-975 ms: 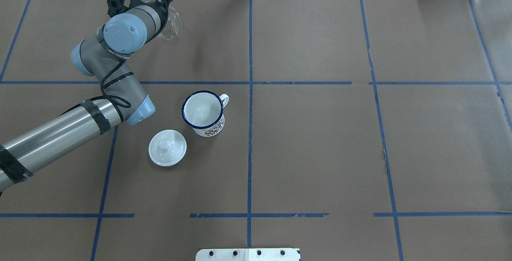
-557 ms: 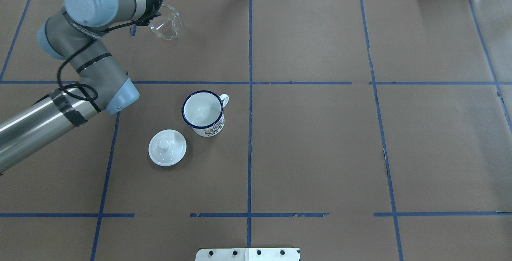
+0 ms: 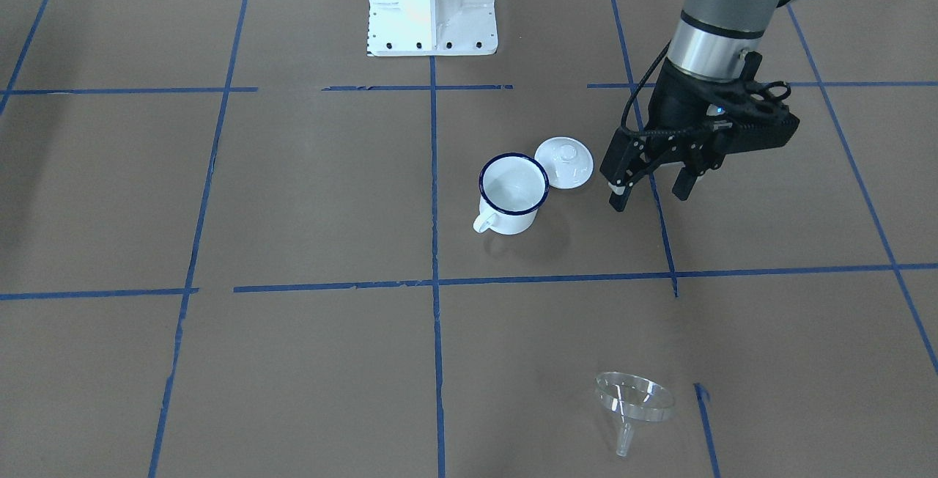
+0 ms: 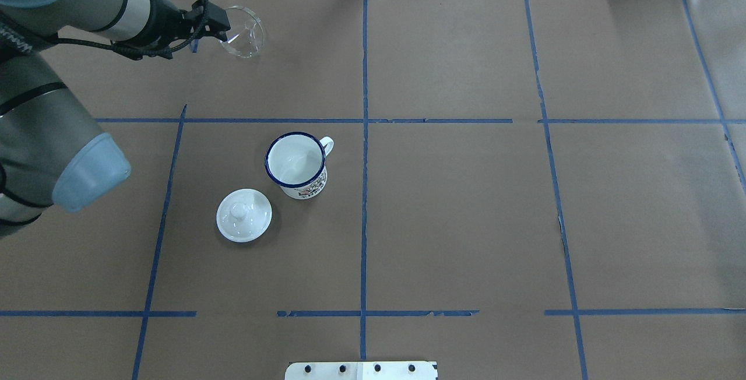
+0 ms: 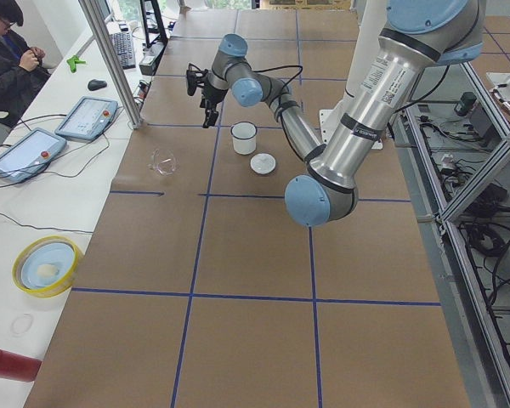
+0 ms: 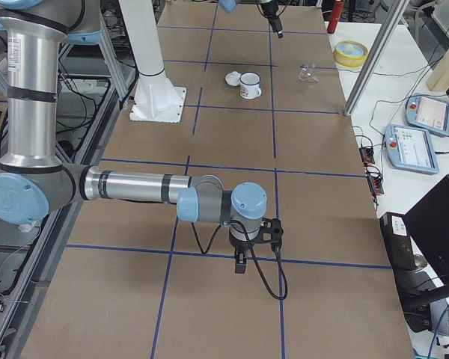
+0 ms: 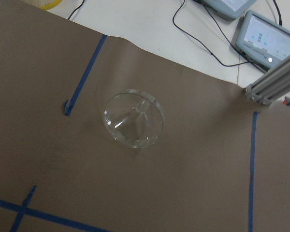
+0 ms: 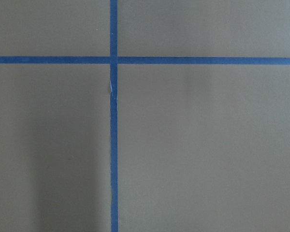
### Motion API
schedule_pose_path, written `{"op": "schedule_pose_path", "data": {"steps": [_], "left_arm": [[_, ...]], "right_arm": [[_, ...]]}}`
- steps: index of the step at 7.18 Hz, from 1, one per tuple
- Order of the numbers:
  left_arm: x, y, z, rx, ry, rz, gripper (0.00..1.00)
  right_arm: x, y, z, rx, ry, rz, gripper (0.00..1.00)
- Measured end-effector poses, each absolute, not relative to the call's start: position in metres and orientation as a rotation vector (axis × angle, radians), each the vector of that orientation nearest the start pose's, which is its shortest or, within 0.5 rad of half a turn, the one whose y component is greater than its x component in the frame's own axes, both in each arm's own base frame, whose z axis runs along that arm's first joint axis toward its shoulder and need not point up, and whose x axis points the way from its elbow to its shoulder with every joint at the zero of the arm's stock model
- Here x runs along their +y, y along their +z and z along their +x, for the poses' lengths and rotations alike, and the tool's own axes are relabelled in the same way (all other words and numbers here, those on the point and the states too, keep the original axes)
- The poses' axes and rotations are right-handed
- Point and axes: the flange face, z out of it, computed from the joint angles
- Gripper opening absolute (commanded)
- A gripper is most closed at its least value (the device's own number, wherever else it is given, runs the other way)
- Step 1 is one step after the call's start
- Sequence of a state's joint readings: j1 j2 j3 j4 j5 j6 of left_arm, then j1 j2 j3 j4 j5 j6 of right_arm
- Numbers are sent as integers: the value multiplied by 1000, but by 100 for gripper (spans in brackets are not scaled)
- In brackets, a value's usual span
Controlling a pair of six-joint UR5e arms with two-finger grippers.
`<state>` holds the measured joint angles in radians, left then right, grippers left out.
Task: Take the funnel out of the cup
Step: 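Lower the funnel onto the table and open the left gripper, then move the left gripper down to the knob of the white lid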
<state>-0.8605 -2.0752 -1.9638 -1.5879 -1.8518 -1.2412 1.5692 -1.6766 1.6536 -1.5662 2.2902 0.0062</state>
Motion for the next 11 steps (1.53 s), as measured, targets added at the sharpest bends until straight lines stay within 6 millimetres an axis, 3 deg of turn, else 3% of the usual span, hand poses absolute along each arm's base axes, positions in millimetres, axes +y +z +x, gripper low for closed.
{"op": "schedule_pose_path", "data": {"steps": [1,2,4,6,11], "left_arm": [[-486,213,321,888,-288,256,100],[-462,223,347,875,-229,216,93],[-427,247,397,849,-136,147,89],[-417,268,428,831,-98,114,89],[-416,321,452,841,-71,107,89]], "right_arm": [[-446,671,67,-719,11,-20,100],[-446,671,67,-719,11,-20,100],[-446,671,67,-719,11,-20,100],[-446,671,67,-719,11,-20,100],[-446,671,67,-719,11,-20,100]]}}
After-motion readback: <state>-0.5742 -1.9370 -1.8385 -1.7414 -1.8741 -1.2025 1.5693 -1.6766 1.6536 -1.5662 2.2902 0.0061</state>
